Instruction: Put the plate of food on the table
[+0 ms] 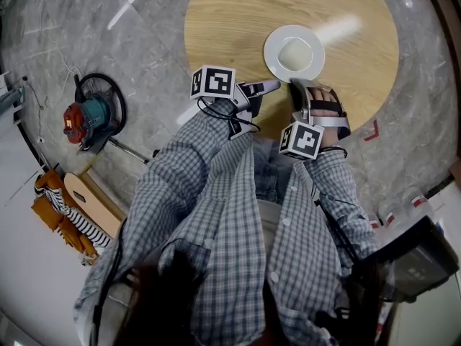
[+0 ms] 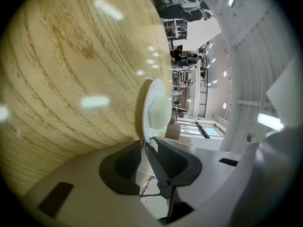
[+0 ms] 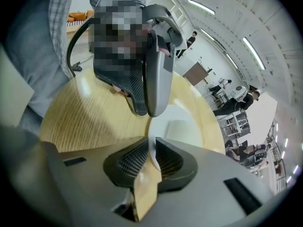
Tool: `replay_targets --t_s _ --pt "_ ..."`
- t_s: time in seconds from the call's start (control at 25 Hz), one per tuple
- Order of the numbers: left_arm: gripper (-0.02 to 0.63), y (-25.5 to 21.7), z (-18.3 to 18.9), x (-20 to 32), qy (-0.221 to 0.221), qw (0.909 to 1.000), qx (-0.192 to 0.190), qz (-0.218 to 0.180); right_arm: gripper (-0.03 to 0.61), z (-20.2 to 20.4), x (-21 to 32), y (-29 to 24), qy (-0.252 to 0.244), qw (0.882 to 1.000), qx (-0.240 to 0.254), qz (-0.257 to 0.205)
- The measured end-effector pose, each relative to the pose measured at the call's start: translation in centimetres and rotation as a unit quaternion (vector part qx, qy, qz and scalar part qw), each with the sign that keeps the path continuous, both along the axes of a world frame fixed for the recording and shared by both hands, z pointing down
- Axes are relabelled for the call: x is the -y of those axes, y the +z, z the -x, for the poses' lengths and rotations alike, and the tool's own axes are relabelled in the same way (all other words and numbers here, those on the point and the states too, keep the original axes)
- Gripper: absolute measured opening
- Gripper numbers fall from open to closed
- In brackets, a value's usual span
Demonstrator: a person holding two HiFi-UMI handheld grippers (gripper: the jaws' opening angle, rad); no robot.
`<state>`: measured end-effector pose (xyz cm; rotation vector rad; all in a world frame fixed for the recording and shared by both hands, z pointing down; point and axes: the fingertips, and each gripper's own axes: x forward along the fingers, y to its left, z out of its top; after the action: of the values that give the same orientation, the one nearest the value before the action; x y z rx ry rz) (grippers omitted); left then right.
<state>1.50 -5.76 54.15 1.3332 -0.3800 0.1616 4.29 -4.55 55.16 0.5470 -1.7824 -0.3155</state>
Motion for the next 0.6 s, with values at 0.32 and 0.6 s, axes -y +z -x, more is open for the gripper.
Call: replay_targets --t_s 0.32,0.6 --pt "0.109 0.1 0.3 0.1 0.015 0.9997 0.016 -0.013 0.049 0.2 0.2 -0.5 0.083 0.984 0.133 0.081" --pt "0.008 -1.4 0.5 1.6 0.007 0.9954 0.024 -0.093 0.048 0.0 2.2 -3.9 0.249 0.897 0.34 0.132"
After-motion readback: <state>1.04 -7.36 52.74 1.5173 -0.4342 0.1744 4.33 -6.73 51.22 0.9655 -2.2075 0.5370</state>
